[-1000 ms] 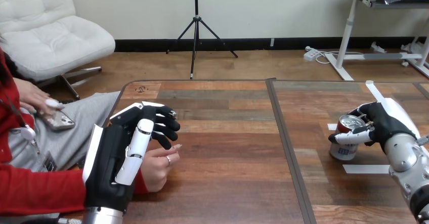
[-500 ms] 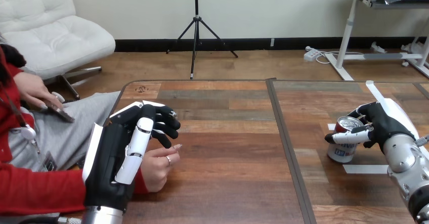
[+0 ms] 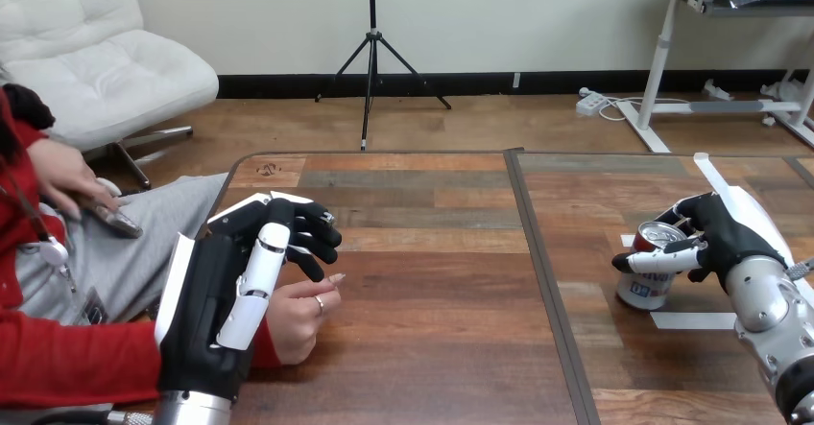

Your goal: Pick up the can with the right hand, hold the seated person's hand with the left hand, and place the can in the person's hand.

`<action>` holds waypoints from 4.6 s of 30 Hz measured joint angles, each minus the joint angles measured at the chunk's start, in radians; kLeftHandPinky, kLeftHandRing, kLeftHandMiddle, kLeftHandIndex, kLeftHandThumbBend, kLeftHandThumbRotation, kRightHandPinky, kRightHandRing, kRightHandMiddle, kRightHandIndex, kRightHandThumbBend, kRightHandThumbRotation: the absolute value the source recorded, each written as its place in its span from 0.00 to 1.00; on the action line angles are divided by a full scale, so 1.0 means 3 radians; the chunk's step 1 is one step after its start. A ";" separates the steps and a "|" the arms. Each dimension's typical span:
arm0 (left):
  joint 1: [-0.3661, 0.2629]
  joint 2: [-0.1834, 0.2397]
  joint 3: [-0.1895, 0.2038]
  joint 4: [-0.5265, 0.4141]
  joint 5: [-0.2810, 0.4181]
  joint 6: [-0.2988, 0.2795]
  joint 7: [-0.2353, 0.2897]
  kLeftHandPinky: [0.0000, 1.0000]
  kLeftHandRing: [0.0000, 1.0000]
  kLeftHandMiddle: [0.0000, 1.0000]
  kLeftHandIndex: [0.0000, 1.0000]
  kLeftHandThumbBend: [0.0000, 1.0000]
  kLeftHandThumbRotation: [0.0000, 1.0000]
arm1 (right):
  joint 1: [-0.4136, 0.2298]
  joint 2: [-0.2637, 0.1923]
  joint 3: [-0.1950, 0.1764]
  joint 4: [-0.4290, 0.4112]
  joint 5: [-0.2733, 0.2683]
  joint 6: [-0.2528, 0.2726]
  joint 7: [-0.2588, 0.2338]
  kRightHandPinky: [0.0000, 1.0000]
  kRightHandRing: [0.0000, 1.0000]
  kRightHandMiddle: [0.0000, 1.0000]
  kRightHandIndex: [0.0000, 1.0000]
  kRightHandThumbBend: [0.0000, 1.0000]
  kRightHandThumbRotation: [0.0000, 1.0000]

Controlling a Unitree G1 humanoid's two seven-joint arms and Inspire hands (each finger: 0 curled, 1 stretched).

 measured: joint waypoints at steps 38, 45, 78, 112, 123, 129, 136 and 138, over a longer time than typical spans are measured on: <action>-0.0022 0.0009 0.0032 0.0022 0.0068 -0.0046 0.0035 0.31 0.44 0.48 0.47 0.28 0.85 | 0.0069 -0.0001 0.0016 -0.0020 -0.0041 -0.0517 0.0000 0.36 0.40 0.45 0.48 0.73 0.00; -0.0050 0.0056 0.0075 0.0046 0.0201 -0.0141 0.0082 0.32 0.44 0.49 0.50 0.32 0.78 | 0.0069 -0.0004 0.0020 -0.0068 -0.0058 -0.0623 0.0000 0.35 0.40 0.45 0.49 0.72 0.00; -0.0087 0.0733 0.0410 -0.0620 0.1694 0.0256 0.0358 0.61 0.77 0.82 0.80 0.98 0.52 | 0.0069 -0.0046 0.0027 -0.0379 -0.0086 -0.0822 0.0074 0.40 0.44 0.48 0.49 0.70 0.00; -0.0100 0.1223 0.0221 -0.0625 0.2402 0.0672 0.0212 0.66 0.80 0.82 0.82 1.00 0.39 | 0.0069 -0.0048 0.0027 -0.0405 -0.0086 -0.0826 0.0100 0.39 0.42 0.47 0.49 0.71 0.00; -0.0126 0.1384 0.0123 -0.0502 0.2413 0.0731 0.0100 0.68 0.79 0.82 0.80 1.00 0.38 | 0.0069 -0.0052 0.0027 -0.0405 -0.0086 -0.0826 0.0100 0.39 0.42 0.47 0.49 0.71 0.00; -0.0134 0.1457 0.0100 -0.0448 0.2432 0.0759 0.0088 0.68 0.78 0.81 0.80 1.00 0.38 | 0.0069 -0.0061 0.0027 -0.0405 -0.0086 -0.0826 0.0100 0.39 0.43 0.47 0.49 0.71 0.00; -0.0170 0.1523 0.0088 -0.0361 0.2456 0.0801 0.0088 0.68 0.78 0.81 0.80 1.00 0.38 | 0.0069 -0.0074 0.0027 -0.0405 -0.0086 -0.0826 0.0100 0.39 0.43 0.47 0.49 0.71 0.00; -0.0179 0.1541 0.0086 -0.0342 0.2469 0.0813 0.0088 0.68 0.78 0.81 0.79 1.00 0.37 | 0.0069 -0.0077 0.0027 -0.0405 -0.0086 -0.0826 0.0100 0.39 0.43 0.47 0.49 0.71 0.00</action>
